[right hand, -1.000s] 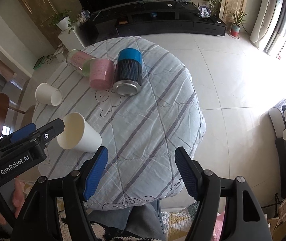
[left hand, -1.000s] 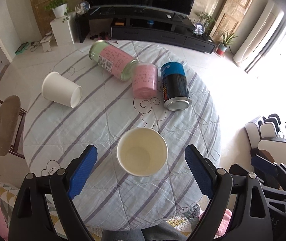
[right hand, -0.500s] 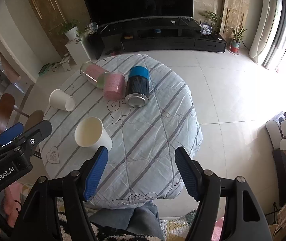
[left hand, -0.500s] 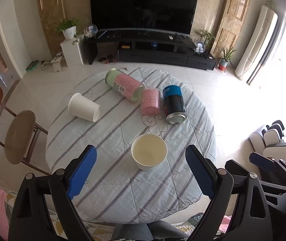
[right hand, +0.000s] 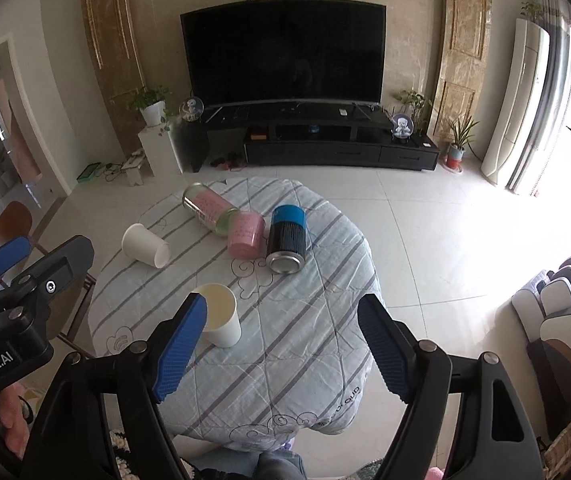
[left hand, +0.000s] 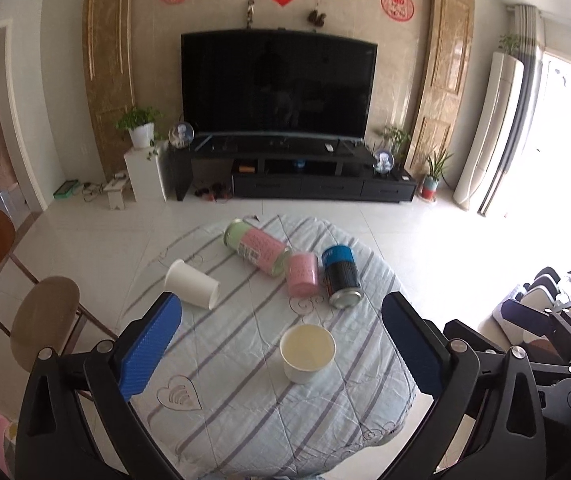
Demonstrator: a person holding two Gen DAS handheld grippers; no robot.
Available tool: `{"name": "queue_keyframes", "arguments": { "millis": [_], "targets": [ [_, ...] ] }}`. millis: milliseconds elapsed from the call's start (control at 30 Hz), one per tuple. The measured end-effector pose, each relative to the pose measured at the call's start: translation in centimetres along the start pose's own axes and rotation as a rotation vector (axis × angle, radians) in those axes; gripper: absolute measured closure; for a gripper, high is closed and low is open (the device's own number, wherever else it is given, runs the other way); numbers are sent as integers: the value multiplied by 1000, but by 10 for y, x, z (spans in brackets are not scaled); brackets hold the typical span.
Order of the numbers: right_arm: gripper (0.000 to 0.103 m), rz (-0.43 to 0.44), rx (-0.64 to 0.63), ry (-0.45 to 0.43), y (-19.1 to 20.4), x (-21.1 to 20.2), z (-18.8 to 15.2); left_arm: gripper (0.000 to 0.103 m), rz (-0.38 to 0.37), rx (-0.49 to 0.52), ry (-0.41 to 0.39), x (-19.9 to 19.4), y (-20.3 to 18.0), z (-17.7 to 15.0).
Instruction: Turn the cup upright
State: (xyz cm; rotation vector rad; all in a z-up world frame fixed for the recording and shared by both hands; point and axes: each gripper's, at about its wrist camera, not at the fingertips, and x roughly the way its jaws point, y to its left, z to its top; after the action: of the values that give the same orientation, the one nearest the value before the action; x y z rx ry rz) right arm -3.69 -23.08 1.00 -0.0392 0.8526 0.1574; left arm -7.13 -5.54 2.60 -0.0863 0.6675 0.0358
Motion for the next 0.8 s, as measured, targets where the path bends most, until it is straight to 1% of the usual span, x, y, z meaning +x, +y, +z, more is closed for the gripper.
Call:
{"name": "queue_keyframes", "arguments": {
  "millis": [233,300,433,600,800],
  "targets": [
    [23,-26,-12,-84,9,-21,-2,1,1,21,-103,-27,5,0],
    [23,-25,-10,-98,8,-24,-3,1,-4,24,-120,-33,7,-3],
    [23,-28,-12,-116,8,-29,-8,1,-3,10,-137,-40,11,-7],
    [23,-32,-14,-133,7,-34,-16,1,-4,18,-156,-47,8,-15],
    [23,-5,-29,-125,10,-33,-19,1,1,32,-173,-51,3,-18]
  ]
}}
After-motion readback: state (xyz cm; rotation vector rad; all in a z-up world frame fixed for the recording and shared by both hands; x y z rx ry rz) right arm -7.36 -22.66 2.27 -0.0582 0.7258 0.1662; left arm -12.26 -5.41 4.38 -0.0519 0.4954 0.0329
